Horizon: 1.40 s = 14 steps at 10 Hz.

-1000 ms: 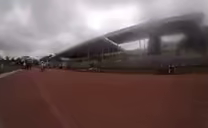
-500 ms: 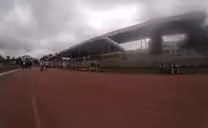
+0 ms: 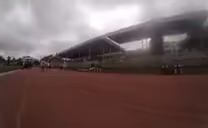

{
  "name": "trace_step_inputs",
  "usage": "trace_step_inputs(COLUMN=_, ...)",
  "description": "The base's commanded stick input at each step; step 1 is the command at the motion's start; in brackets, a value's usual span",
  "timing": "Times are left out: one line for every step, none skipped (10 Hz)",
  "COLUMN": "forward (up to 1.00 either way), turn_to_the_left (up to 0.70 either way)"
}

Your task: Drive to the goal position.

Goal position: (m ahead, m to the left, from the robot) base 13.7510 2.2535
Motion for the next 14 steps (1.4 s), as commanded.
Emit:
trace_step_inputs(forward=0.70, turn_to_the_left=-0.35)
trace_step_inputs(forward=0.70, turn_to_the_left=-0.35)
trace_step_inputs(forward=0.70, turn_to_the_left=-0.35)
trace_step_inputs(forward=0.70, turn_to_the_left=-0.35)
trace_step_inputs(forward=0.70, turn_to_the_left=-0.35)
trace_step_inputs(forward=0.70, turn_to_the_left=-0.35)
trace_step_inputs(forward=0.70, turn_to_the_left=-0.35)
trace_step_inputs(forward=0.70, turn_to_the_left=-0.35)
trace_step_inputs(forward=0.70, turn_to_the_left=-0.35)
trace_step_inputs(forward=0.70, turn_to_the_left=-0.35)
trace_step_inputs(forward=0.70, turn_to_the_left=-0.35)
trace_step_inputs(forward=0.70, turn_to_the_left=-0.27)
trace_step_inputs(forward=0.70, turn_to_the_left=-0.07)
trace_step_inputs(forward=0.70, turn_to_the_left=0.00)
